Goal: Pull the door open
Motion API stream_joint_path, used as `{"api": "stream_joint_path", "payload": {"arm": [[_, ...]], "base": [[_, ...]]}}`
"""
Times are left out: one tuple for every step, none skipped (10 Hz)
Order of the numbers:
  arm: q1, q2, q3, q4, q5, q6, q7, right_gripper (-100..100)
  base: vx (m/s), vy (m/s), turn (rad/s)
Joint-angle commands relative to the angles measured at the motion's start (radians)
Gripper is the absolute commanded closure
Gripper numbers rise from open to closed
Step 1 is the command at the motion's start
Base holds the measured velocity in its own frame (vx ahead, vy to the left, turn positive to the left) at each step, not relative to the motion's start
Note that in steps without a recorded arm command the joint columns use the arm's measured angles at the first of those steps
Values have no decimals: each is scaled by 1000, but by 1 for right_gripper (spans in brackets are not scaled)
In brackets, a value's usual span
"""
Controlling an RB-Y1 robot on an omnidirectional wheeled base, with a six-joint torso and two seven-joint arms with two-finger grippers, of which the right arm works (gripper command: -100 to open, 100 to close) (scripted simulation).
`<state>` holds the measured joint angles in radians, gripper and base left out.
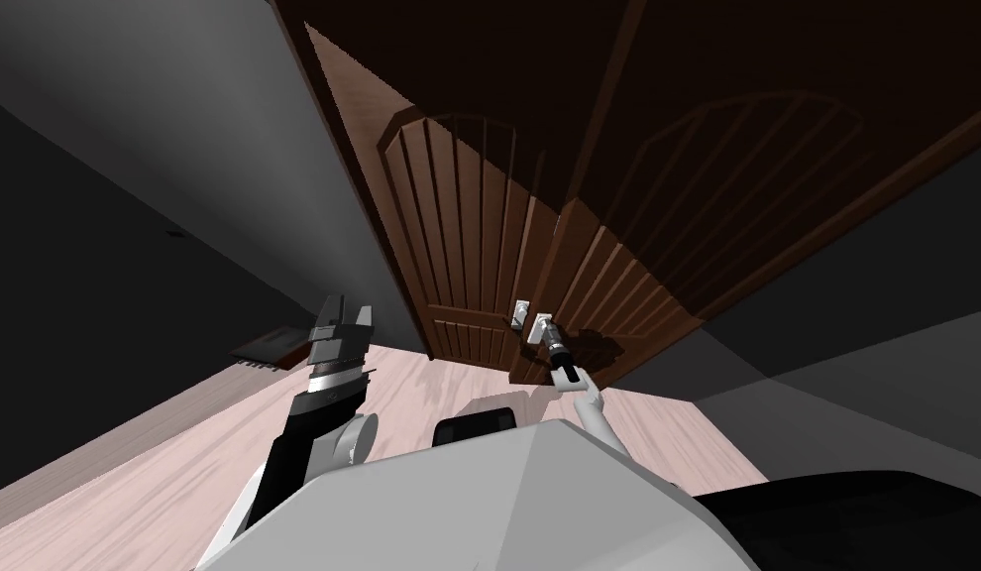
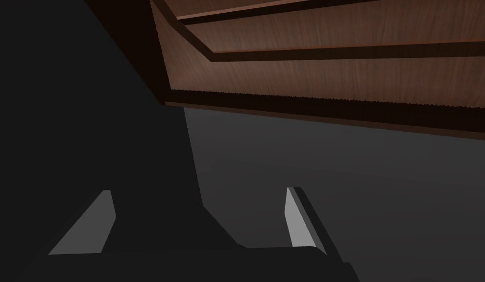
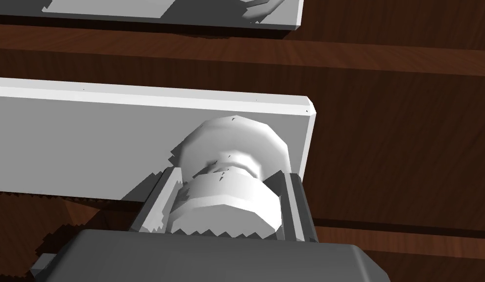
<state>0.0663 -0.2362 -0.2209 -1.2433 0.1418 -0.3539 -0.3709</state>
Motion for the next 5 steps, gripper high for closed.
{"api": "stream_joint_path", "payload": {"arm": [[2, -1, -2, 0, 0, 1, 0, 100], [2, -1, -2, 0, 0, 1, 0, 100], [2, -1, -2, 0, 0, 1, 0, 100], [19, -8, -3, 4, 0, 1, -5, 100], [22, -11, -2, 4, 0, 1, -7, 100]], "base": [[-21, -10, 19], [-7, -1, -2], [0, 0, 0], [-134, -55, -19], [-189, -72, -7]]}}
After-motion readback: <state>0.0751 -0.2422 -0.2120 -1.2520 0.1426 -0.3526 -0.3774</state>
